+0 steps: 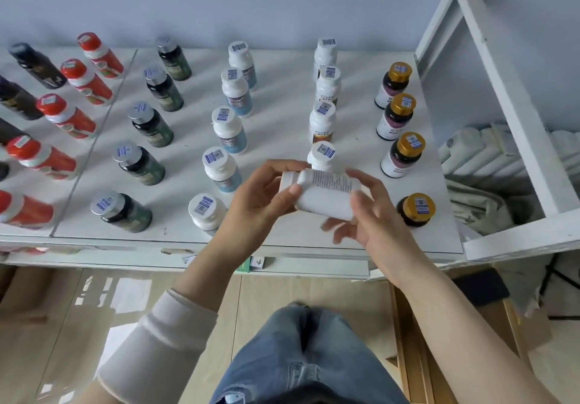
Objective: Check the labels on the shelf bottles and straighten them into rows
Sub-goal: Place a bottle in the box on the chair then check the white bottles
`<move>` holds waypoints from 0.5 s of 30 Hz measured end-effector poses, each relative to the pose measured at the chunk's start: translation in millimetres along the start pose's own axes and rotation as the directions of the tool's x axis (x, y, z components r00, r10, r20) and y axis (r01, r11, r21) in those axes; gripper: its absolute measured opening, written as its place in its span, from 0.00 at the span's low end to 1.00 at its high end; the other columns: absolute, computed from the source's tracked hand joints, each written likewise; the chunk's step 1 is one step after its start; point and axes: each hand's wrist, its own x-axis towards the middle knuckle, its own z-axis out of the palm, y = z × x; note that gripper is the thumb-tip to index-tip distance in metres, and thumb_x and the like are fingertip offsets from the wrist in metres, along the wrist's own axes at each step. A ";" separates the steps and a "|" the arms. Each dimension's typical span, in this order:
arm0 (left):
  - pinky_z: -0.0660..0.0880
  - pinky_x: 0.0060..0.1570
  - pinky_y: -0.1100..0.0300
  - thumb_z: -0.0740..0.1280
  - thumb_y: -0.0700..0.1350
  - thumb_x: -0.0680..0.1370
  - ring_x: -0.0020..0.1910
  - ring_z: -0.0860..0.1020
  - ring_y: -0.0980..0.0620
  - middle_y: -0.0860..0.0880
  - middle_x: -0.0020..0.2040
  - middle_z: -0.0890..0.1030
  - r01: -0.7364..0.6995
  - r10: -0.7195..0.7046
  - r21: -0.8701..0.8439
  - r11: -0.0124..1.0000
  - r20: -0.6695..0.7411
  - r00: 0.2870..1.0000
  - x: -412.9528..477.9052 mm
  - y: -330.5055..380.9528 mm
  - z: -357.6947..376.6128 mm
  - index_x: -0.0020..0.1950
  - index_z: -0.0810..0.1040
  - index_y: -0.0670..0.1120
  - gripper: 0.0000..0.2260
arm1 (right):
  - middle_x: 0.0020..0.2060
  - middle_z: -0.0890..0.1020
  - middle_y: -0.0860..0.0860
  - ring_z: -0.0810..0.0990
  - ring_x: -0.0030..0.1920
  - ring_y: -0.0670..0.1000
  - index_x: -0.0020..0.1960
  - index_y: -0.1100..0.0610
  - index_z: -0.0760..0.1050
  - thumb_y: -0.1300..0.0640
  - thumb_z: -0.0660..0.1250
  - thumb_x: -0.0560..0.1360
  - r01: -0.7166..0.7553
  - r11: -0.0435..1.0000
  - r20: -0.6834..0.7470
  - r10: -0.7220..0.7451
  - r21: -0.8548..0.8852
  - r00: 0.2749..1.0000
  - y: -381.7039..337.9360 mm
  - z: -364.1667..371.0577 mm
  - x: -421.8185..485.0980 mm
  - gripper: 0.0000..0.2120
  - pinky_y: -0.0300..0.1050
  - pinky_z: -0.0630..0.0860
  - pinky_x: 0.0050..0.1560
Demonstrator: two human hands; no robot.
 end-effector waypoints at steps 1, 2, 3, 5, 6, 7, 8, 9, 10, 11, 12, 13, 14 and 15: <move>0.77 0.52 0.56 0.66 0.44 0.76 0.55 0.77 0.54 0.55 0.55 0.81 -0.017 0.017 0.013 1.000 0.023 1.000 -0.6 -0.4 -1.6 0.55 0.75 0.50 0.09 | 0.51 0.76 0.56 0.79 0.35 0.48 0.61 0.54 0.65 0.45 0.61 0.74 -0.038 0.999 -0.003 0.038 0.023 0.999 -0.1 -0.2 -0.1 0.20 0.40 0.76 0.33; 0.76 0.54 0.54 0.66 0.46 0.75 0.58 0.76 0.53 0.54 0.58 0.80 -0.021 0.020 0.025 0.999 0.036 0.999 -0.9 -1.0 -2.0 0.57 0.75 0.51 0.11 | 0.50 0.76 0.57 0.79 0.34 0.48 0.61 0.56 0.65 0.45 0.61 0.74 -0.050 0.999 -0.001 0.050 0.012 0.999 0.1 -0.6 -0.6 0.21 0.40 0.76 0.33; 0.76 0.55 0.54 0.66 0.49 0.74 0.59 0.76 0.51 0.53 0.59 0.79 -0.011 0.010 0.030 0.999 0.031 0.999 -0.7 -2.1 -1.5 0.58 0.74 0.51 0.13 | 0.51 0.77 0.57 0.80 0.36 0.48 0.60 0.56 0.66 0.48 0.63 0.74 -0.030 0.999 -0.002 0.030 -0.012 1.000 1.8 -1.9 -1.3 0.18 0.39 0.77 0.35; 0.78 0.52 0.56 0.66 0.51 0.74 0.56 0.78 0.50 0.50 0.56 0.79 0.041 -0.041 -0.006 0.999 -0.020 0.999 1.6 -3.6 1.3 0.60 0.72 0.52 0.15 | 0.54 0.77 0.54 0.81 0.47 0.47 0.59 0.53 0.66 0.59 0.67 0.73 0.043 0.997 -0.003 -0.043 -0.057 0.999 5.9 -3.8 -3.9 0.17 0.40 0.79 0.45; 0.78 0.49 0.58 0.66 0.49 0.75 0.52 0.78 0.51 0.48 0.53 0.79 0.060 -0.062 -0.041 0.997 -0.050 0.997 3.1 -3.6 2.4 0.59 0.72 0.51 0.13 | 0.55 0.77 0.52 0.80 0.51 0.45 0.58 0.52 0.66 0.62 0.68 0.71 0.075 0.995 0.010 -0.075 -0.071 0.997 7.0 -3.7 -5.3 0.19 0.40 0.78 0.50; 0.78 0.47 0.60 0.66 0.48 0.76 0.50 0.79 0.52 0.47 0.51 0.78 0.067 -0.072 -0.070 0.995 -0.070 0.995 4.9 -3.6 3.1 0.59 0.72 0.51 0.13 | 0.56 0.77 0.51 0.80 0.53 0.44 0.58 0.51 0.66 0.63 0.68 0.70 0.098 0.991 0.021 -0.097 -0.088 0.995 8.1 -3.2 -6.4 0.21 0.40 0.77 0.52; 0.77 0.46 0.61 0.66 0.47 0.76 0.50 0.79 0.53 0.46 0.52 0.78 0.066 -0.072 -0.093 0.993 -0.073 0.995 6.2 -3.5 2.9 0.59 0.73 0.50 0.12 | 0.56 0.77 0.51 0.79 0.53 0.43 0.59 0.50 0.66 0.62 0.67 0.69 0.109 0.990 0.016 -0.108 -0.087 0.994 8.9 -2.1 -6.8 0.21 0.39 0.76 0.52; 0.77 0.47 0.61 0.65 0.45 0.76 0.50 0.78 0.53 0.47 0.53 0.78 0.060 -0.068 -0.117 0.991 -0.062 0.996 6.8 -3.7 2.7 0.59 0.73 0.50 0.12 | 0.56 0.76 0.50 0.79 0.53 0.42 0.59 0.49 0.66 0.62 0.66 0.68 0.116 0.991 0.007 -0.116 -0.073 0.993 9.8 -1.6 -7.1 0.22 0.37 0.76 0.51; 0.77 0.48 0.60 0.65 0.44 0.76 0.52 0.78 0.53 0.48 0.54 0.79 0.056 -0.063 -0.145 0.988 -0.046 0.997 7.3 -3.9 2.3 0.59 0.73 0.50 0.12 | 0.57 0.76 0.51 0.79 0.53 0.42 0.59 0.48 0.66 0.62 0.66 0.68 0.113 0.993 -0.009 -0.113 -0.045 0.994 9.3 -1.4 -7.3 0.22 0.36 0.76 0.51; 0.77 0.48 0.60 0.64 0.43 0.76 0.53 0.79 0.52 0.49 0.55 0.80 0.051 -0.056 -0.173 0.984 -0.028 0.998 7.2 -4.8 1.8 0.59 0.73 0.50 0.12 | 0.57 0.76 0.50 0.79 0.54 0.42 0.60 0.48 0.66 0.61 0.66 0.68 0.110 0.994 -0.027 -0.110 -0.025 0.994 8.9 -1.9 -7.7 0.23 0.35 0.76 0.50; 0.77 0.49 0.60 0.63 0.42 0.75 0.54 0.79 0.52 0.50 0.56 0.81 0.048 -0.052 -0.201 0.978 -0.014 0.999 7.3 -5.8 2.3 0.59 0.73 0.50 0.13 | 0.57 0.77 0.50 0.79 0.54 0.43 0.59 0.47 0.66 0.61 0.67 0.68 0.109 0.994 -0.047 -0.109 -0.008 0.993 9.1 -2.4 -8.3 0.23 0.35 0.76 0.49; 0.77 0.49 0.59 0.62 0.41 0.75 0.55 0.79 0.51 0.50 0.56 0.81 0.052 -0.056 -0.234 0.971 -0.009 0.998 7.4 -8.1 2.9 0.59 0.73 0.49 0.13 | 0.56 0.78 0.49 0.80 0.53 0.43 0.59 0.48 0.67 0.61 0.68 0.67 0.110 0.994 -0.067 -0.110 -0.006 0.992 9.8 -2.4 -9.2 0.23 0.34 0.76 0.48; 0.77 0.49 0.58 0.62 0.41 0.75 0.55 0.79 0.51 0.50 0.57 0.81 0.067 -0.074 -0.280 0.958 -0.012 0.997 8.0 -10.1 4.5 0.59 0.73 0.48 0.12 | 0.54 0.79 0.47 0.80 0.53 0.43 0.57 0.48 0.68 0.60 0.72 0.66 0.115 0.993 -0.092 -0.115 -0.007 0.989 8.7 0.1 -10.2 0.23 0.35 0.77 0.47; 0.78 0.49 0.57 0.63 0.42 0.76 0.55 0.78 0.50 0.49 0.57 0.81 0.097 -0.109 -0.337 0.937 -0.017 0.994 8.8 -12.8 6.1 0.59 0.73 0.46 0.12 | 0.52 0.79 0.46 0.81 0.52 0.43 0.55 0.49 0.69 0.59 0.76 0.63 0.132 0.990 -0.137 -0.137 -0.044 0.981 8.4 3.9 -10.3 0.25 0.35 0.77 0.45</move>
